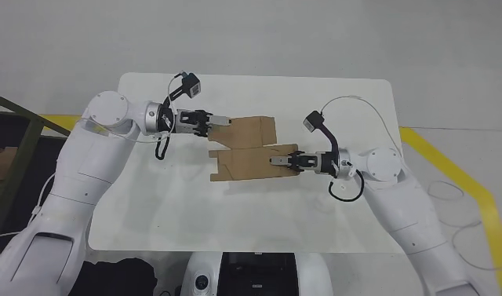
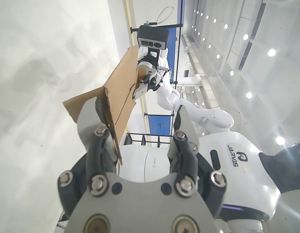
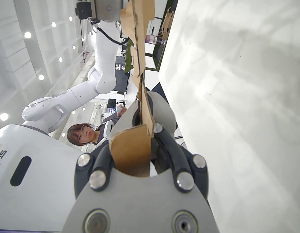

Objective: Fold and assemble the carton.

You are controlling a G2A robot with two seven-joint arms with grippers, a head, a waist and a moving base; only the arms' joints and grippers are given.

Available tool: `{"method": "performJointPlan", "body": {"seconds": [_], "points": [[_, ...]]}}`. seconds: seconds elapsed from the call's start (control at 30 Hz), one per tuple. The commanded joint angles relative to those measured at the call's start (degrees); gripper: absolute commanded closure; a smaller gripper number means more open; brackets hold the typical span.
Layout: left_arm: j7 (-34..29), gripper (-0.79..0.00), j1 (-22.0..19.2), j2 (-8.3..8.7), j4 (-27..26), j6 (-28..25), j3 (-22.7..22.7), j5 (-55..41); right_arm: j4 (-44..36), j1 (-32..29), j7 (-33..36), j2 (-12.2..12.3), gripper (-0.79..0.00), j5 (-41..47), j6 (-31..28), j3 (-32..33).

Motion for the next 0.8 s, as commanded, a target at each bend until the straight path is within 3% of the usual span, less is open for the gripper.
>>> {"method": "performJointPlan", "body": {"seconds": [0.0, 0.1, 0.33, 0.47, 0.5, 0.57, 0.77], "points": [[0.23, -0.289, -0.04, 0.02, 0.15, 0.12, 0.07, 0.68, -0.31, -0.13, -0.09, 0.06, 0.0, -0.13, 0.11, 0.07], [0.51, -0.252, -0.01, 0.03, 0.36, 0.28, 0.22, 1.43, -0.78, -0.34, -0.3, 0.17, 0.0, -0.37, 0.11, 0.23], [1.23, -0.246, 0.1, 0.22, -0.1, 0.61, 0.35, 4.41, -1.68, -0.62, -1.1, 0.42, 0.0, -1.31, 0.75, 0.64], [1.45, -0.157, 0.47, 0.38, -0.74, 0.79, 0.19, 5.52, -2.34, -0.91, -1.94, 0.56, 0.0, -1.9, 1.35, 0.91], [1.48, -0.074, 0.58, 0.41, -0.88, 0.84, 0.13, 5.57, -2.55, -0.97, -2.03, 0.59, 0.0, -1.9, 1.34, 0.97], [1.47, -0.049, 0.73, 0.45, -1.09, 1.05, 0.13, 5.86, -2.75, -1.12, -2.08, 0.65, 0.0, -1.93, 1.42, 1.03], [1.72, -0.08, 0.63, 0.37, -1.17, 1.46, 0.56, 5.96, -3.37, -1.35, -2.17, 0.79, 0.0, -2.06, 1.36, 1.1]]}}
